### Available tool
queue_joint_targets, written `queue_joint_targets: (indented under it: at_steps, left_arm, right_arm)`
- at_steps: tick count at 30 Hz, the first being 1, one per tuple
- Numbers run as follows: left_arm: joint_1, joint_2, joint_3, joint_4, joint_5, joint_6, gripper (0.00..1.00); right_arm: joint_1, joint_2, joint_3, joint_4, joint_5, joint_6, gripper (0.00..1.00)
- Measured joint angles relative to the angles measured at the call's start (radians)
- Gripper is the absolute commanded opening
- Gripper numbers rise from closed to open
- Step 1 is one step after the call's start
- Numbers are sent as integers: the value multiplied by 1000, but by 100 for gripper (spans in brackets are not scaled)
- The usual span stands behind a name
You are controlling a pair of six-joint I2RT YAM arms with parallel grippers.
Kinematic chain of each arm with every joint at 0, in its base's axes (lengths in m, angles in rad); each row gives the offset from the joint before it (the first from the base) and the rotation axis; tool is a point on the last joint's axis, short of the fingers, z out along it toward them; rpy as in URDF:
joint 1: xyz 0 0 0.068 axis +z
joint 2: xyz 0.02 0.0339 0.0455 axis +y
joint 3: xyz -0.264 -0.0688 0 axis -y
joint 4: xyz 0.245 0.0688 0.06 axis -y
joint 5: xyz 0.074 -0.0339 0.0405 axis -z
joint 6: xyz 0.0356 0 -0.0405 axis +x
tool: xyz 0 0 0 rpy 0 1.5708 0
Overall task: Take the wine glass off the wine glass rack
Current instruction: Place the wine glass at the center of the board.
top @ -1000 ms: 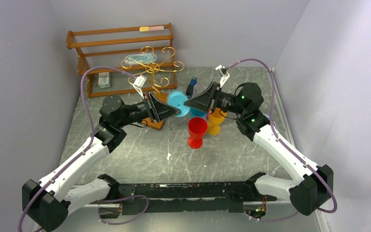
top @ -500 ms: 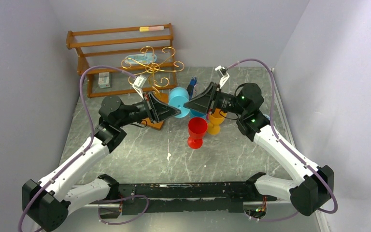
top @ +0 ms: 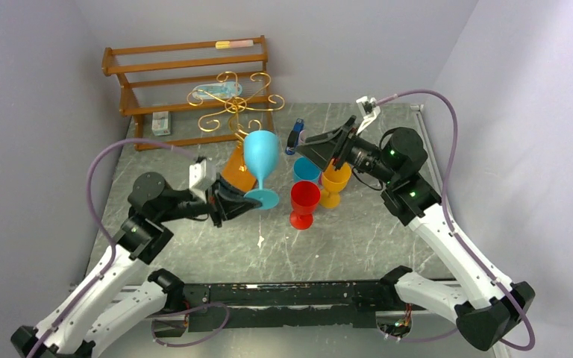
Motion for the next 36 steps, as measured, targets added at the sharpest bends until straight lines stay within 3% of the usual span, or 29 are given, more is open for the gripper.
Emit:
queue_joint_targets:
  at_steps: [5,11,22,31,36]
  left_arm:
    - [0,-113,-105,2,94,224,5]
    - [0,-147,-119,-139,179,516,5]
    - [-2,-24,24,-598,239,973,5]
    - [-2,26,81,-779,258,1170,5]
    - [-2,33,105,-814,255,1217,5]
  right_arm:
    - [-2,-10,18,-54,109,-66,63]
    - [-11,45,96,-136,103,-112,64]
    - [-28,148,145,-110,-232,-34,66]
    - [-28,252,182,-121,-432,24,59]
    - [-22,340,267,-233,-524,22,55]
